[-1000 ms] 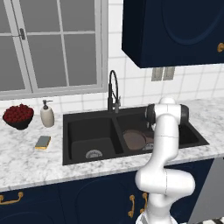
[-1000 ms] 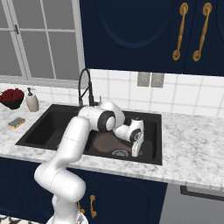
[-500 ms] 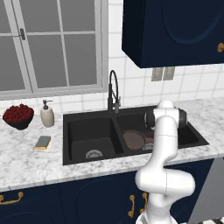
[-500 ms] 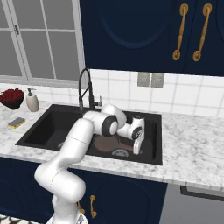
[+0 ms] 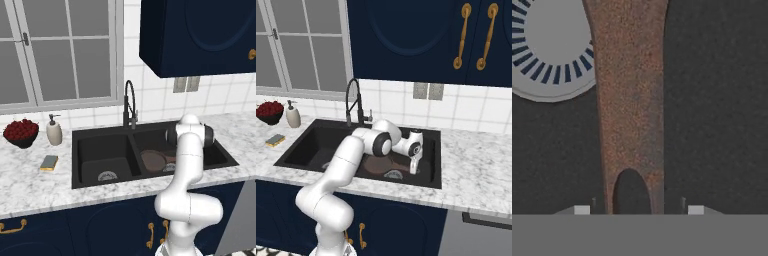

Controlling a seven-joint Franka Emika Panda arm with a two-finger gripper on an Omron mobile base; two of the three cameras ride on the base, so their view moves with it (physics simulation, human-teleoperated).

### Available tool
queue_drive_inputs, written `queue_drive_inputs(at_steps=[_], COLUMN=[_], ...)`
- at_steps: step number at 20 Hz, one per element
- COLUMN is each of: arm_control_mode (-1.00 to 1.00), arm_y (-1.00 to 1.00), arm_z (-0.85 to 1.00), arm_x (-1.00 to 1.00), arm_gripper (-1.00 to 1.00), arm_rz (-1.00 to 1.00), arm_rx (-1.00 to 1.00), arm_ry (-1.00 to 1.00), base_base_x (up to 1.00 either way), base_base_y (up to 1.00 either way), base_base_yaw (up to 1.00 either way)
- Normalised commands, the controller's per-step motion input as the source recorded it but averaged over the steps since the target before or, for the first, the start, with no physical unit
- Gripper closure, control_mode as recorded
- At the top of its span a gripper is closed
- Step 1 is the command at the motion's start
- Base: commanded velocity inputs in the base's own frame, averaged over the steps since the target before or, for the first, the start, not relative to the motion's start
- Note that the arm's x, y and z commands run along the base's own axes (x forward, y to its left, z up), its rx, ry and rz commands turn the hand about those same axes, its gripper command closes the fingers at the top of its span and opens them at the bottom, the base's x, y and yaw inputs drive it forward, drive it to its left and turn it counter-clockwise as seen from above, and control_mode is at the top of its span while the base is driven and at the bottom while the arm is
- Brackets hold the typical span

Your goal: Pick the pan and sponge and place them into the sink. Then turn on the water.

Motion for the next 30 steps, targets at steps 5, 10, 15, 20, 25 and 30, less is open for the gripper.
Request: queue_drive_inputs(at_steps=[5, 10, 15, 20, 25, 30], arm_control_mode=[-1.0, -1.0, -1.0, -1.0, -1.0, -1.0], arm_y=[0.0, 0.0, 0.16, 0.25, 0.13, 0.16], arm_z=[0.65, 0.43, 0.38, 0.5, 0.44, 0.38], arm_x=[-0.25, -0.45, -0.48, -0.04, -0.07, -0.61], arm_gripper=[-1.0, -1.0, -1.0, -1.0, -1.0, -1.0], arm_rz=[-0.02, -0.12, -0.33, -0.38, -0.43, -0.39], arm_rx=[0.0, 0.0, 0.02, 0.0, 0.01, 0.03], arm_ry=[-0.03, 0.0, -0.07, -0.04, -0.01, 0.0], base_base_x=[0.0, 0.0, 0.0, 0.0, 0.0, 0.0], base_base_y=[0.0, 0.0, 0.0, 0.0, 0.0, 0.0], base_base_yaw=[0.0, 0.0, 0.0, 0.0, 0.0, 0.0])
